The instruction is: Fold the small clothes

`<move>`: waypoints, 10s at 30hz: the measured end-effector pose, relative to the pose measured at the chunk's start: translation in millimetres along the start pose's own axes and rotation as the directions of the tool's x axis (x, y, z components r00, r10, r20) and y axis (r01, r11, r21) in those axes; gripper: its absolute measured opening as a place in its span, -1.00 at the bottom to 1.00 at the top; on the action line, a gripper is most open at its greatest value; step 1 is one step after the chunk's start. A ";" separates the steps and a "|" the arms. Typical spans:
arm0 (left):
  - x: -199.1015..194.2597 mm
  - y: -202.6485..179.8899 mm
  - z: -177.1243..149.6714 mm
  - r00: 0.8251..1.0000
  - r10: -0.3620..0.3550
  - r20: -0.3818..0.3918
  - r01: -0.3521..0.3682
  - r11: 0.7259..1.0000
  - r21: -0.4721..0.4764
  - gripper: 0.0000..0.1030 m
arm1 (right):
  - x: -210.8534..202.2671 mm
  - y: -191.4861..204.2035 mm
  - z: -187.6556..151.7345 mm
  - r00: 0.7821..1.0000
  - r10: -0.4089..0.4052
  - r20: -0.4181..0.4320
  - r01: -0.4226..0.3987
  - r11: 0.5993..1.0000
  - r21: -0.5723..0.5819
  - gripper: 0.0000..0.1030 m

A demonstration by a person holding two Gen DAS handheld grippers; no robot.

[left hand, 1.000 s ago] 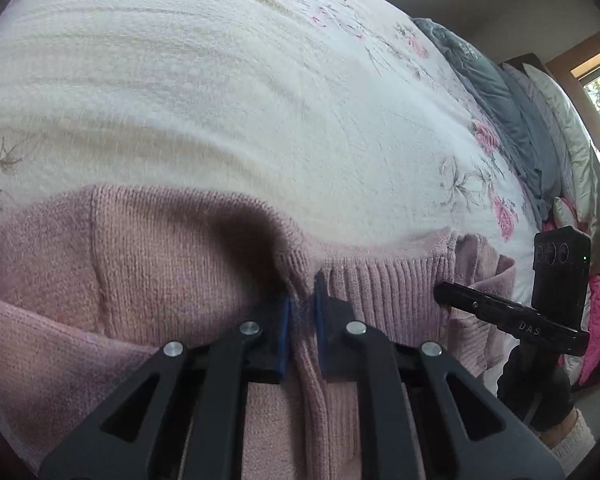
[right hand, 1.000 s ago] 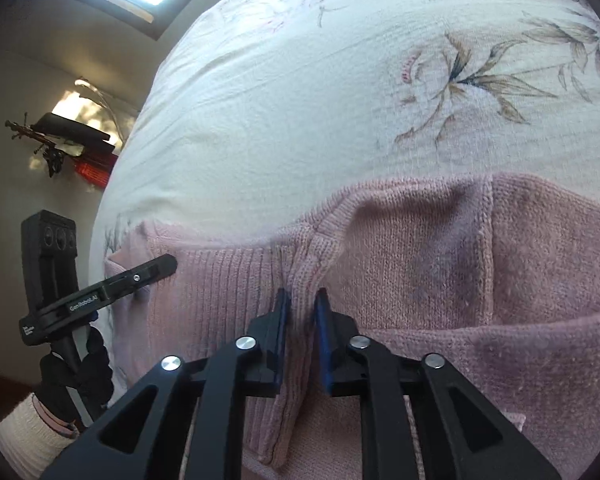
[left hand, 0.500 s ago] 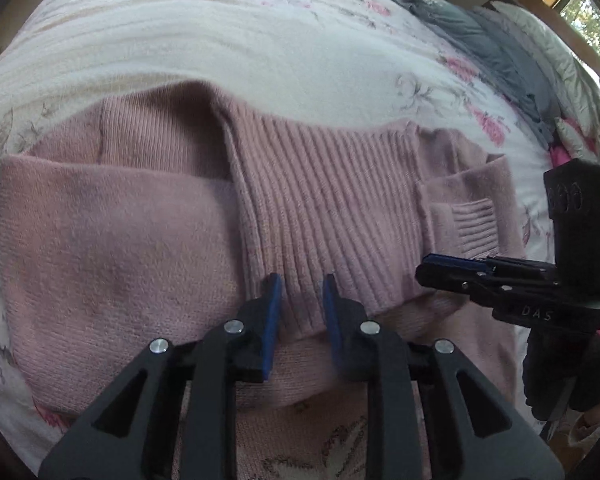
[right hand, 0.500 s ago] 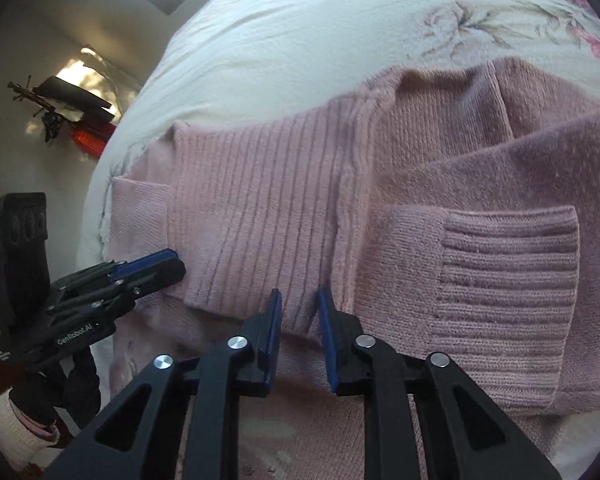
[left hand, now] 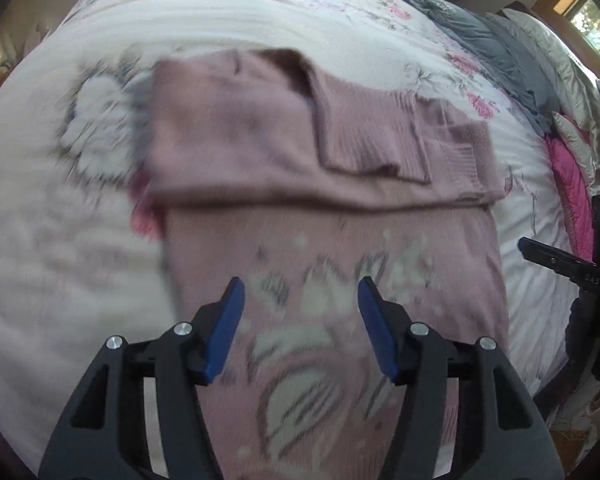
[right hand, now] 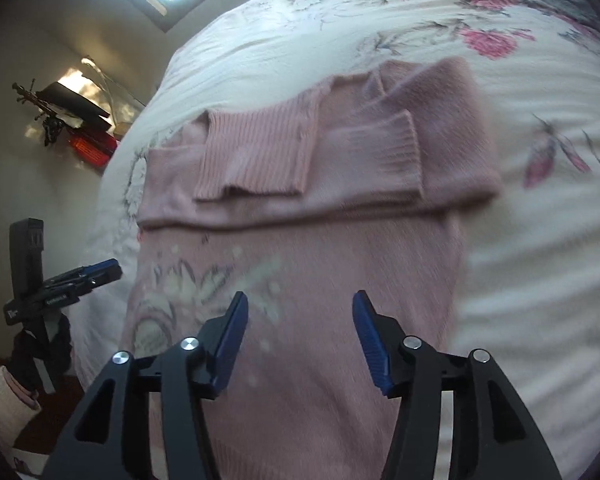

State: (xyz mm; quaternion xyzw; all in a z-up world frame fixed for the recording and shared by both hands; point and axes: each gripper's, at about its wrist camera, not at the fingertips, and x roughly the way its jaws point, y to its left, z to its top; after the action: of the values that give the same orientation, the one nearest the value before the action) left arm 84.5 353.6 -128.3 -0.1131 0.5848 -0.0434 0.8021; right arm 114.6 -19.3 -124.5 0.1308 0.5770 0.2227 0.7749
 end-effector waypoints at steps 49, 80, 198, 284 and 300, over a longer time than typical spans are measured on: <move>-49.7 48.5 -153.4 0.950 -0.312 -0.032 0.277 0.882 -0.381 -0.82 | -56.1 -68.2 -129.2 0.889 0.432 0.153 -0.454 0.781 0.428 -0.72; -23.1 46.6 -173.9 0.943 -0.297 -0.147 0.241 0.918 -0.314 -0.80 | 73.6 27.4 -163.0 0.872 -0.129 -0.472 0.311 0.891 0.331 0.24; 45.6 73.6 10.9 0.989 -0.127 -0.082 0.098 0.951 -0.294 -0.63 | 26.9 -68.6 24.9 0.983 0.011 -0.184 0.001 0.998 0.063 0.32; 70.2 73.1 37.9 0.994 -0.047 -0.103 0.025 0.980 -0.200 -0.77 | 47.8 -108.7 12.3 0.972 -0.054 -0.228 0.102 0.973 0.205 -0.85; 7.8 6.2 72.5 0.995 -0.006 0.104 0.010 0.999 -0.044 -0.12 | -5.1 -113.8 40.8 0.997 0.081 -0.008 -0.076 0.955 0.288 0.20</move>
State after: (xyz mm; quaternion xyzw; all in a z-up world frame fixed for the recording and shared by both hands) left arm 155.3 367.6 -116.0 -0.1355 0.5425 -0.0277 0.8286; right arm 174.4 -118.2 -160.3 0.2626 0.6052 0.1684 0.7324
